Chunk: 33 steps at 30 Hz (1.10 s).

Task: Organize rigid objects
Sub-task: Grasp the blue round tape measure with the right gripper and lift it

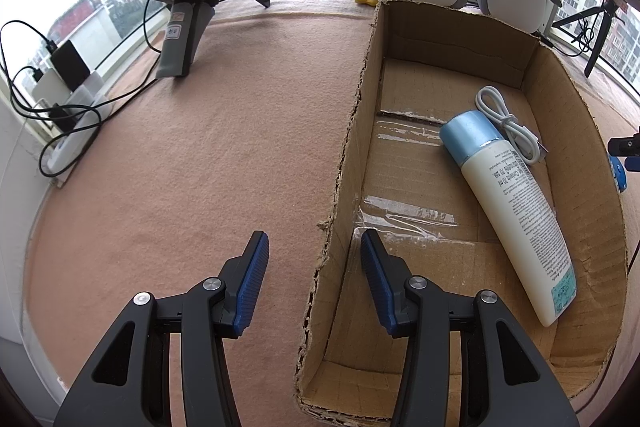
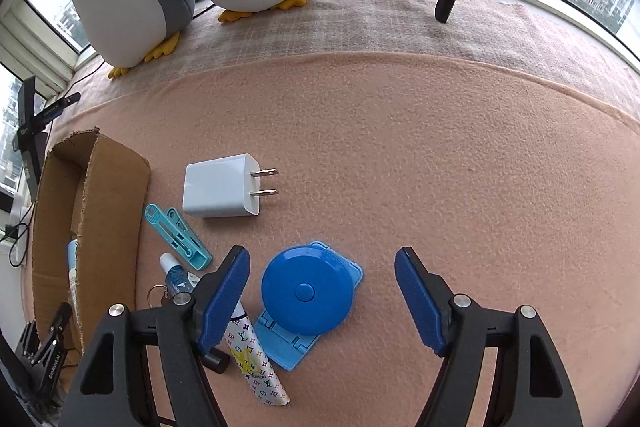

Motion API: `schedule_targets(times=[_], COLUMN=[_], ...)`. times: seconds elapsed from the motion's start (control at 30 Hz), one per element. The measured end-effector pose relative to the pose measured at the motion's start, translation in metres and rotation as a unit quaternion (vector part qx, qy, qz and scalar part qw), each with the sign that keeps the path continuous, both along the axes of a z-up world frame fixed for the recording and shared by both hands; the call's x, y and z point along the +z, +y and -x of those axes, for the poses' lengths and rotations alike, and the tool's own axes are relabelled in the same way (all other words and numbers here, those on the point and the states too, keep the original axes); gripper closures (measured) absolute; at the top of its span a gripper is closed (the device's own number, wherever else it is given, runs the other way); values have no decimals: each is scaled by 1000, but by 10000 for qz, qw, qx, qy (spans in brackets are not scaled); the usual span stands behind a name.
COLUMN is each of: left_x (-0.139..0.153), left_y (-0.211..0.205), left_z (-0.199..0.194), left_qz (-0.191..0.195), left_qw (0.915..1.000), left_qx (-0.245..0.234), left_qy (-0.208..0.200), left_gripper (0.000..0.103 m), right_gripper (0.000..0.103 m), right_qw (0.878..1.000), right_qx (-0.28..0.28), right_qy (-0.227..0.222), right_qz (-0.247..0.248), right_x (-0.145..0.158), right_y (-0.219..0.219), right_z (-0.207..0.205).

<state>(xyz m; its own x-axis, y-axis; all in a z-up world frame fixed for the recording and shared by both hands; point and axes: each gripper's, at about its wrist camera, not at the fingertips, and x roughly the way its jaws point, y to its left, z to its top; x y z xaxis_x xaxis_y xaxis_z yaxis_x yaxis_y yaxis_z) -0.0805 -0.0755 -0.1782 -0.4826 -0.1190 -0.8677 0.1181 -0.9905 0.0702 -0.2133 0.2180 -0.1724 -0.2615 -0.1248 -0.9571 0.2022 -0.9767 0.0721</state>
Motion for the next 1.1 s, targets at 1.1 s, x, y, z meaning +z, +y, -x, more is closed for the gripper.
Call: schedule_targets(times=[1.1], left_x=[0], left_y=[1], left_z=[0], left_qz=[10], left_qw=[10000], left_qx=[0], left_qy=[2], left_gripper=[56], right_gripper=[57], right_qw=[9985], right_qx=[73], right_qy=[150], right_qz=[-528], right_x=[-8], right_y=[56], right_z=[-18])
